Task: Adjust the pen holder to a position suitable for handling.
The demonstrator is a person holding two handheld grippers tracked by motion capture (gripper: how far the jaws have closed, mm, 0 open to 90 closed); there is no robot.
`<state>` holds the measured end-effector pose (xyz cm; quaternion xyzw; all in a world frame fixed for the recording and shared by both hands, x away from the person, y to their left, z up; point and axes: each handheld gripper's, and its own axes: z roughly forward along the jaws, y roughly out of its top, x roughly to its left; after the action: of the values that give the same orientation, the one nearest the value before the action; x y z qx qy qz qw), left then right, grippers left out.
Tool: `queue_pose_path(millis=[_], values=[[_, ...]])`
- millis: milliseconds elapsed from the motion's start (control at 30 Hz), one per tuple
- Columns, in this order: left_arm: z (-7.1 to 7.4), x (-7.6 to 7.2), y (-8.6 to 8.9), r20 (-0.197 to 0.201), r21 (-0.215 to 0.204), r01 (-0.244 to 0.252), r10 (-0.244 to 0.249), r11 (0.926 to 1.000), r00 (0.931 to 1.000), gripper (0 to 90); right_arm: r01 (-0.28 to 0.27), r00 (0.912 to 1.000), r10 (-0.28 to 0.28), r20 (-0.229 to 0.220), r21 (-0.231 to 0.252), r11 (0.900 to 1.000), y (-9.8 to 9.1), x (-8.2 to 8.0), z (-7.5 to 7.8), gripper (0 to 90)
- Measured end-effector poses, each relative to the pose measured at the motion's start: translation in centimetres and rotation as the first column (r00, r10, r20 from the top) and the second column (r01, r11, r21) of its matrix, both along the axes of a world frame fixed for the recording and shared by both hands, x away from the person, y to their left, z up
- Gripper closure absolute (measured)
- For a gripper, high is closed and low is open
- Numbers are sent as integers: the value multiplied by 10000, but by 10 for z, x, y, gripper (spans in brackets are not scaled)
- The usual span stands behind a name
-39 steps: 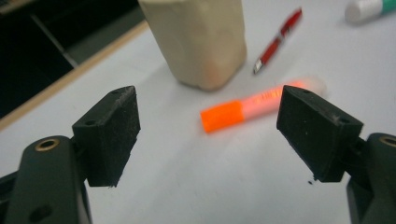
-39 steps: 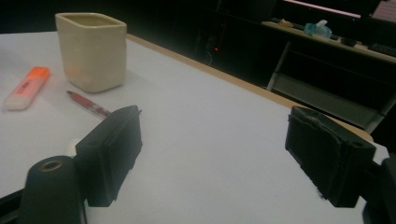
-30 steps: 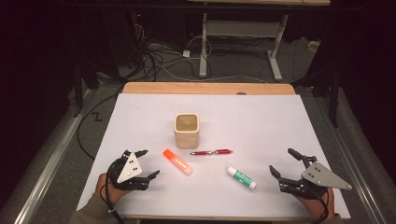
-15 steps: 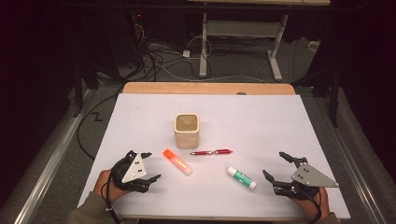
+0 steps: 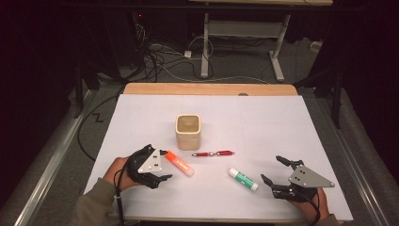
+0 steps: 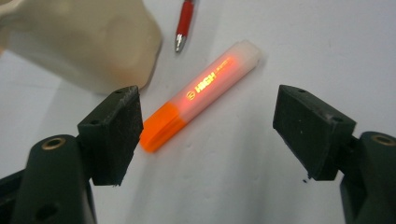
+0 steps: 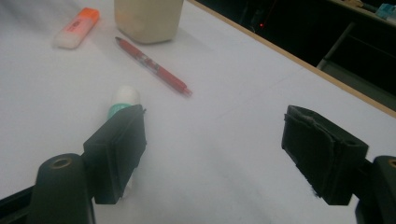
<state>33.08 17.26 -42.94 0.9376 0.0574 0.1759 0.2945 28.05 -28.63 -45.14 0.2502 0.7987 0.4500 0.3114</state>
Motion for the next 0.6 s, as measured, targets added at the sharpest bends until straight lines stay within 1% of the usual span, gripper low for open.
queue_pose_path(millis=[33,67,100,133,167,200,233,267,300,333,367,400,433,500,567,600], values=[[1,7,-9,-195,562,404,-394,9976,9990,246,-52,10000,52,-40,-36,10000,1,0,-1,221],[1,7,-9,-195,562,404,-394,9976,9990,251,-52,10000,52,-40,-36,10000,1,0,-1,221],[0,12,-15,-277,967,547,-523,9938,9982,251,-51,10000,51,-42,-41,10000,1,0,-1,221],[-1,16,-19,-465,1263,724,-670,9894,9967,259,-72,10000,71,-64,-59,10000,1,0,-1,223],[-2,22,-27,-570,1886,882,-788,9781,9953,268,-79,9999,78,-92,-72,9999,0,0,-2,225],[-2,22,-27,-570,1886,882,-788,9781,9953,270,-79,9999,78,-92,-72,9999,0,0,-2,225],[-2,26,-32,-752,2028,1060,-924,9735,9929,287,-103,9999,103,-136,-24,9999,-1,0,-2,225],[-2,28,-34,-840,2056,1129,-974,9721,9917,296,-91,9999,90,-123,-49,9999,-1,0,-2,225],[-3,31,-37,-808,2151,1094,-939,9704,9923,295,-101,9999,101,-123,-45,9999,-1,0,-2,225],[-3,33,-38,-781,2139,1072,-924,9710,9927,295,-101,9999,101,-123,-45,9999,-1,0,-2,225],[-4,34,-39,-829,1906,987,-842,9767,9930,296,-131,9998,130,-134,-54,9999,-1,0,-2,225],[-3,35,-39,-810,1775,931,-797,9797,9935,296,-131,9998,130,-134,-54,9999,-1,0,-2,225],[-4,36,-38,-854,1507,910,-787,9844,9932,298,-112,9998,111,-140,-54,9999,-1,0,-3,225],[-5,37,-36,-883,1094,846,-751,9904,9933,298,-119,9998,118,-144,-50,9999,-1,0,-3,225],[-6,37,-35,-876,786,818,-749,9935,9933,292,-147,9997,145,-181,-60,9999,-1,0,-3,225],[-6,37,-35,-836,701,785,-725,9945,9939,292,-141,9998,139,-170,-89,9999,-1,0,-3,225]])
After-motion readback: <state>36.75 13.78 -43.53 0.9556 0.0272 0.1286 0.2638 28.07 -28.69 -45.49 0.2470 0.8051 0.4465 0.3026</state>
